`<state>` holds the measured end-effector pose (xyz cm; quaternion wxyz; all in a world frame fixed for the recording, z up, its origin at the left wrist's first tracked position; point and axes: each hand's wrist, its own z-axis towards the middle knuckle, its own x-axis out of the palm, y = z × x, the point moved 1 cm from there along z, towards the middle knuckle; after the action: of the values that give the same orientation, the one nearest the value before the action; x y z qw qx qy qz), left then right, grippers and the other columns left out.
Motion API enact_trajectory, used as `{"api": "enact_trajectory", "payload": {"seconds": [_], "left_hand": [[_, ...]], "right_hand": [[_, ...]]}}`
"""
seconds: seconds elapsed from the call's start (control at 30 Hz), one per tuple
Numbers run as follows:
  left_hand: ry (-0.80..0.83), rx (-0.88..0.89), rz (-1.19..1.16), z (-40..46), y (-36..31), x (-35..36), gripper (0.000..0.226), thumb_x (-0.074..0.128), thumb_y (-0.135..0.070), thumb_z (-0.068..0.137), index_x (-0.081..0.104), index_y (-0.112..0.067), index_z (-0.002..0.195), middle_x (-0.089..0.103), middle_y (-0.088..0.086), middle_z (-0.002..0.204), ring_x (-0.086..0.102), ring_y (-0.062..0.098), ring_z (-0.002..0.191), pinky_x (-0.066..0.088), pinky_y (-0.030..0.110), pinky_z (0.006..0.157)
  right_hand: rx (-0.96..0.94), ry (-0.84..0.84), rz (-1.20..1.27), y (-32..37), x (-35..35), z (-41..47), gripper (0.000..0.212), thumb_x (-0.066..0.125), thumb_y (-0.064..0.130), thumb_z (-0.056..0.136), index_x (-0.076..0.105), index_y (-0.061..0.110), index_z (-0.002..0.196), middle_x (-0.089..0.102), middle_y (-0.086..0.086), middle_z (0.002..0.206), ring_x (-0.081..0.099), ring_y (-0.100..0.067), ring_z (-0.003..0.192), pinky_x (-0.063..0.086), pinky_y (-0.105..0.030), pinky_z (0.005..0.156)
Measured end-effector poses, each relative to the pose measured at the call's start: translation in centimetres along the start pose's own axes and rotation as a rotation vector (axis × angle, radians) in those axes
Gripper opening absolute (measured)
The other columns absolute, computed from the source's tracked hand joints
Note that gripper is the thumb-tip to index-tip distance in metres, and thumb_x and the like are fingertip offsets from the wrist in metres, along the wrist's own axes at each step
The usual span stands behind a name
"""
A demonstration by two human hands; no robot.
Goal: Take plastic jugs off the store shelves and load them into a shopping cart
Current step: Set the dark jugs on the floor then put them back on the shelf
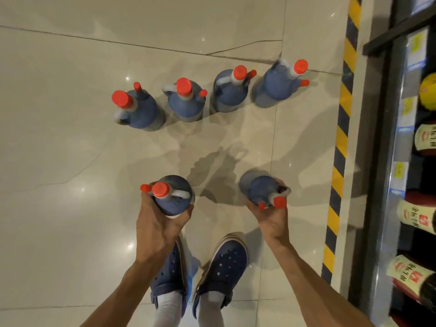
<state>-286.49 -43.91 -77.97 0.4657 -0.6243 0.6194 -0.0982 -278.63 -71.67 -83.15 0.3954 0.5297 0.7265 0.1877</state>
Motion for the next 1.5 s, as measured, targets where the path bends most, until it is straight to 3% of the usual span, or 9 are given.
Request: {"api": "enact_trajectory", "payload": {"seconds": [0.1,0.2,0.37,0.67,0.93,1.17,1.3,1.4,1.5], "left_hand": [[-0.016,-0.038,-0.004,-0.2,0.7,-0.6,0.077,0.089,-0.043,0.073,0.042,-0.025,0.131,0.062,-0.013,0.117,0.063,-0.001,0.1,0.054,0.023,0.084],[-0.04,-0.062,-0.026,-0.9,0.4,-2.3,0.072,0.089,-0.041,0.075,0.043,-0.026,0.128,0.062,-0.014,0.116,0.065,0.003,0.1,0.058,0.03,0.085],[-0.112,-0.116,-0.07,-3.1,-4.2,-7.4,0.07,0.09,-0.041,0.074,0.043,-0.028,0.125,0.065,-0.012,0.114,0.067,0.008,0.097,0.06,0.038,0.085],[-0.232,-0.089,-0.248,-13.3,-22.0,-23.0,0.078,0.094,-0.039,0.067,0.041,-0.036,0.123,0.067,-0.012,0.112,0.069,0.007,0.093,0.06,0.029,0.077],[-0.364,0.092,-0.399,-24.1,-38.6,-38.0,0.08,0.097,-0.029,0.063,0.046,-0.039,0.124,0.067,-0.015,0.112,0.067,-0.002,0.095,0.058,0.031,0.083],[-0.465,0.3,-0.415,-33.0,-49.8,-50.7,0.09,0.09,-0.045,0.057,0.04,-0.044,0.132,0.062,-0.018,0.123,0.065,0.004,0.107,0.057,0.041,0.09],[-0.502,0.42,-0.412,-36.4,-54.5,-56.8,0.09,0.091,-0.039,0.056,0.042,-0.056,0.129,0.063,-0.023,0.124,0.064,-0.002,0.109,0.056,0.033,0.09],[-0.514,0.519,-0.38,-36.0,-57.2,-60.6,0.095,0.096,-0.017,0.063,0.046,-0.022,0.145,0.066,-0.006,0.127,0.066,0.017,0.114,0.055,0.024,0.088],[-0.529,0.546,-0.351,-34.5,-59.5,-63.9,0.103,0.087,-0.052,0.054,0.05,-0.015,0.143,0.067,-0.001,0.124,0.066,0.022,0.11,0.057,0.031,0.089]], "right_hand": [[-0.012,0.029,-0.359,0.8,1.4,-0.6,0.069,0.086,0.043,0.076,0.054,0.017,0.132,0.064,-0.009,0.129,0.065,-0.021,0.105,0.054,-0.044,0.102],[0.022,-0.05,-0.368,3.7,2.9,-2.0,0.085,0.093,0.048,0.064,0.047,0.027,0.132,0.065,0.002,0.121,0.065,-0.018,0.107,0.052,-0.035,0.1],[-0.076,0.0,-0.263,11.0,3.2,-7.6,0.075,0.094,0.045,0.065,0.049,0.032,0.124,0.07,0.01,0.111,0.069,-0.014,0.103,0.055,-0.033,0.09],[-0.324,0.051,-0.217,33.1,0.9,-21.8,0.089,0.092,0.051,0.065,0.045,0.033,0.137,0.063,0.009,0.128,0.062,-0.014,0.121,0.051,-0.045,0.105],[-0.566,0.071,-0.124,55.0,-2.8,-37.9,0.079,0.095,0.023,0.066,0.047,0.023,0.129,0.057,0.011,0.118,0.056,0.011,0.106,0.043,-0.001,0.078],[-0.705,0.084,-0.059,69.8,-5.4,-51.5,0.068,0.09,0.034,0.074,0.045,0.049,0.122,0.06,0.029,0.108,0.059,0.019,0.093,0.047,-0.016,0.073],[-0.779,0.03,0.049,76.0,-5.2,-56.7,0.065,0.091,0.037,0.073,0.047,0.044,0.121,0.062,0.023,0.113,0.064,-0.008,0.106,0.054,-0.035,0.084],[-0.808,0.032,0.104,80.2,-4.2,-58.6,0.084,0.092,0.046,0.061,0.046,0.03,0.13,0.063,0.008,0.119,0.063,-0.018,0.108,0.055,-0.036,0.083],[-0.792,0.055,0.148,83.9,-2.6,-59.3,0.089,0.095,0.035,0.065,0.043,0.024,0.136,0.063,0.003,0.122,0.063,-0.021,0.107,0.051,-0.026,0.074]]}}
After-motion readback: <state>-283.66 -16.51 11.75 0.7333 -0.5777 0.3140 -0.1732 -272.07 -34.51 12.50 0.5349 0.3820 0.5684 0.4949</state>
